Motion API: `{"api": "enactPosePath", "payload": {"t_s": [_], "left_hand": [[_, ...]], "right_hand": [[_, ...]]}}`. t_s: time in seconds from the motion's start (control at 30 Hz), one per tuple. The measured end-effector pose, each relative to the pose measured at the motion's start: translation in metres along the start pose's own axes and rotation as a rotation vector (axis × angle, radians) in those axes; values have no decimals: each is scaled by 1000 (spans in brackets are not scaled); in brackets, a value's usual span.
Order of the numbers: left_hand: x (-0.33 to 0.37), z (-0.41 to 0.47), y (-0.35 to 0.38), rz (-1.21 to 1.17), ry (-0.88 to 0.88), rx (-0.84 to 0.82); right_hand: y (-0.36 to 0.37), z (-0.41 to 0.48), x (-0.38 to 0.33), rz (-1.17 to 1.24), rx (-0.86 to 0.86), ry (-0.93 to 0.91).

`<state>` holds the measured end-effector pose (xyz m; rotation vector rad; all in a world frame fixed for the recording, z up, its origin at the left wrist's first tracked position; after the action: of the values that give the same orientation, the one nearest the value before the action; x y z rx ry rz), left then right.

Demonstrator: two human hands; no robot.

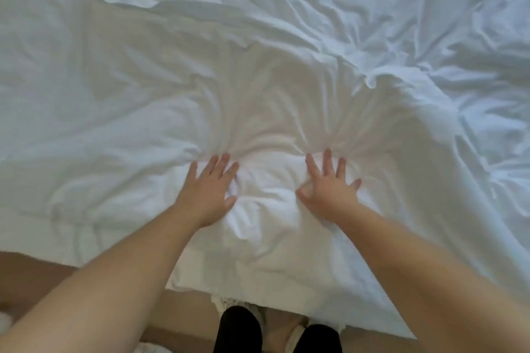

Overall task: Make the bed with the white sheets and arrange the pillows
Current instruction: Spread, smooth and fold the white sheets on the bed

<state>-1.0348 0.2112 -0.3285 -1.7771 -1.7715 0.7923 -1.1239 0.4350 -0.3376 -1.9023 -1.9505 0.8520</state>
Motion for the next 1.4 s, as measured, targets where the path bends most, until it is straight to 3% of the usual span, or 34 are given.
{"api": "enactPosePath", "payload": {"t_s": [0.07, 0.13, 0.23, 0.3, 0.37, 0.4, 0.43, 0.57, 0.67, 0.73, 0.8, 0.97, 1.07, 1.13, 1.2, 1.27, 1.33, 1.4], "left_hand": [[-32, -22, 7, 92, -17, 117], [-71, -44, 9, 142, -63, 208], [-107, -67, 35, 297, 32, 109], [-113, -65, 47, 399, 53, 27], [-107, -52, 37, 374, 40, 117], [-105, -45, 32, 356, 45, 124], [-103, -40, 30, 331, 46, 93], [-91, -52, 56, 325, 147, -286], [-85, -72, 70, 224, 77, -492], [-76, -75, 58, 174, 22, -541], [-56, -67, 26, 141, 32, -468], [23, -31, -77, -2, 53, -184], [94, -5, -139, -98, 48, 26], [149, 13, -178, -146, 62, 198], [207, 34, -216, -155, 107, 419], [274, 69, -246, -127, 159, 535], [334, 108, -256, -117, 169, 446], [379, 139, -245, 10, 130, 189]], "right_hand": [[9, -18, -15, -43, 100, -72], [24, -45, -46, -140, 142, -258], [82, -78, -82, -389, 7, -456], [98, -67, -90, -490, 69, -370], [82, -45, -97, -380, 155, -254], [77, -35, -100, -290, 113, -221], [77, -29, -105, -278, 45, -230], [92, -40, -115, -410, -317, -361], [101, -61, -106, -259, -507, -303], [87, -66, -96, -73, -536, -225], [50, -61, -78, 51, -407, -206], [-109, -39, 12, 257, 258, -186], [-183, -35, 101, 260, 508, -85], [-206, -27, 171, 191, 518, 13], [-208, -15, 241, 69, 366, 130], [-202, -5, 320, -144, 181, 229], [-197, 2, 390, -272, 111, 295], [-203, 8, 440, -278, 170, 336]]}}
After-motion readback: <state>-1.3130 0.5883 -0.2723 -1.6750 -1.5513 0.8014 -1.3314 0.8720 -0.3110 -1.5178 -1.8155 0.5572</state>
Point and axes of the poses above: each hand's wrist, its own z-axis towards the middle knuckle, its own y-axis out of the palm, x = y × z, the point moved 7 cm from there along z, towards the middle knuckle, and after that the axes turned 8 degrees about z, right-handed, at the moved point
